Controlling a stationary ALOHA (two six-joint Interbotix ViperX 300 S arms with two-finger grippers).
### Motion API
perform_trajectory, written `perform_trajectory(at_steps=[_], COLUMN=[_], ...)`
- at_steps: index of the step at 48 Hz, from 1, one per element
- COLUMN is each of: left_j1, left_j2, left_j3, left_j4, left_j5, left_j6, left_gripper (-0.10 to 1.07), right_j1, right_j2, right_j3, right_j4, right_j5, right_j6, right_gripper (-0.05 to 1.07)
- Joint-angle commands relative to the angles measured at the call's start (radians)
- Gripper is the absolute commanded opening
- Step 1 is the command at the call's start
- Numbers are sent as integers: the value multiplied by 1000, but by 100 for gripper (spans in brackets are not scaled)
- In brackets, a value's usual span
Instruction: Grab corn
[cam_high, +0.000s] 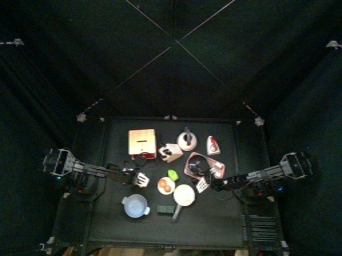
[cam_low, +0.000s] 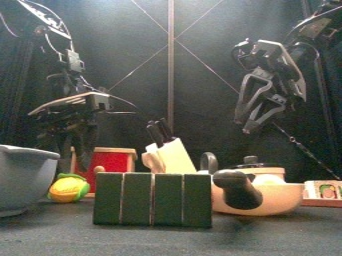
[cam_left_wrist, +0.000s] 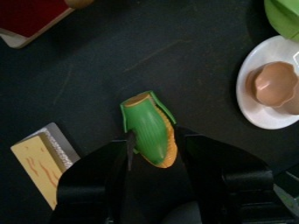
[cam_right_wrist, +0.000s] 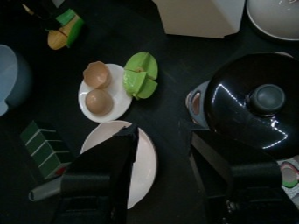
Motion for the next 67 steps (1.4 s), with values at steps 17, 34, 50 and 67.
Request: perform_trajectory(at_steps=[17,34,50,67], left_j1=[-5,-3,-2,-2], left_j2=[83,135,143,126], left_j3=[-34,-34,-29,-29], left_j4=[15,12,32,38], left_j5=[25,25,25,26], left_j6=[-28,-26,-28,-26], left_gripper=[93,92,87,71], right_j1=[-3,-5,-6,-6], right_j2=[-8,0,0,2], right_j3=[-3,-3,-3,-3], right_j4=[0,3,5,15], right_j5=[-5,-5,-5,-5], right_j6=[3,3,5,5], right_gripper=[80,80,80,80])
